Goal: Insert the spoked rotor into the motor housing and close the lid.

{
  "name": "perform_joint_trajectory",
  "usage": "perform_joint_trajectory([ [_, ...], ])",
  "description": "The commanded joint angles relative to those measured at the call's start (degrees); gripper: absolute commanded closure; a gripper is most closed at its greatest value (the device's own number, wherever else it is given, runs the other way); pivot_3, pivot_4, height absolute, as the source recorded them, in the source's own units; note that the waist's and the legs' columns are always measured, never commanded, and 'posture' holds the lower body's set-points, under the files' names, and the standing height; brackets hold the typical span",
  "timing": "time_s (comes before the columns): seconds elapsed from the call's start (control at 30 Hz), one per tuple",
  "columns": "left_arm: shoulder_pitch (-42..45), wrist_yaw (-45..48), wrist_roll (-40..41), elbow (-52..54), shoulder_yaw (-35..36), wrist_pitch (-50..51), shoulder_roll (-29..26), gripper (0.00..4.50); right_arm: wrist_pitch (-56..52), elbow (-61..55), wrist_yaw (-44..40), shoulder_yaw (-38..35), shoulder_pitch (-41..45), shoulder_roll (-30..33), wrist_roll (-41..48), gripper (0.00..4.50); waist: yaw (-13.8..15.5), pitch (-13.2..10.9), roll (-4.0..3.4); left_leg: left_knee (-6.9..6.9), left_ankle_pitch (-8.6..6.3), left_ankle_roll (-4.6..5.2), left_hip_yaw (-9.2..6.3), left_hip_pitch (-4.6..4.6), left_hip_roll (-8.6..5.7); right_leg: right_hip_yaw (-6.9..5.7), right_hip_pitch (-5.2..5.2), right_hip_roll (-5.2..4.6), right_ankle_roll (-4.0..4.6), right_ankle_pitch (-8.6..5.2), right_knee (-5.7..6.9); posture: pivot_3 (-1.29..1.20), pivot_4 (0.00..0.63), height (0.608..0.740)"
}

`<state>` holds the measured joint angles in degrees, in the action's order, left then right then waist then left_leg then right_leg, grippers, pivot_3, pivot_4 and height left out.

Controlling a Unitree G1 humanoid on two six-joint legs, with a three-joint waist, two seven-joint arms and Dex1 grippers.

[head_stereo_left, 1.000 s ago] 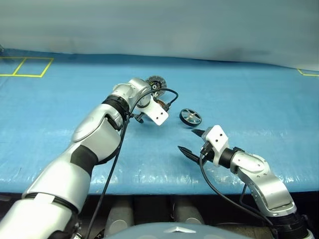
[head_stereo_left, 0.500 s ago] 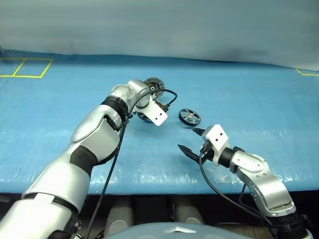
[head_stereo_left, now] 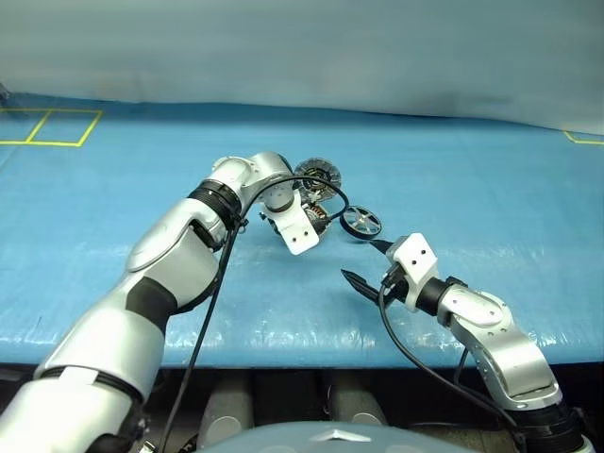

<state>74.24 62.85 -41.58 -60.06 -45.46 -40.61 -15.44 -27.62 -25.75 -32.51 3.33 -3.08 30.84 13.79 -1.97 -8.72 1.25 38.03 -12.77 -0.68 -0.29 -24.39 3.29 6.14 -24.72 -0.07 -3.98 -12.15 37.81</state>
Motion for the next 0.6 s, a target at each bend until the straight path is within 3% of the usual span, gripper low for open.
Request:
perform_joint_trajectory([
  [0.03,-0.66,4.20,3.53,8.22,2.76,0.86,-2.79,2.50,1.52,-0.88,0.04,-1.38,0.54,0.04,-0.05,0.00,-0.09,0.00,0.00,0.00,0.00,0.00,0.00,0.02,0.00,0.00,0.01,0.00,0.01,0.00,0.01,0.00,0.150,0.740],
  [0.33,-12.09,16.00,7.93,30.16,2.79,5.88,-11.74,2.50,1.88,-0.09,-0.48,-1.17,1.72,0.26,0.07,0.00,-0.15,0.01,-0.03,0.03,0.01,0.01,0.01,0.05,0.03,0.00,0.05,0.00,0.01,0.00,0.04,0.00,0.150,0.740],
  [0.6,-17.42,14.67,5.43,42.44,4.04,12.79,-14.42,2.50,1.88,0.82,-1.49,-0.29,3.37,0.25,-0.01,0.00,-0.07,0.02,-0.05,0.16,0.02,0.02,0.05,0.16,0.04,0.01,0.17,0.00,-0.01,-0.01,0.06,0.00,0.150,0.740],
])
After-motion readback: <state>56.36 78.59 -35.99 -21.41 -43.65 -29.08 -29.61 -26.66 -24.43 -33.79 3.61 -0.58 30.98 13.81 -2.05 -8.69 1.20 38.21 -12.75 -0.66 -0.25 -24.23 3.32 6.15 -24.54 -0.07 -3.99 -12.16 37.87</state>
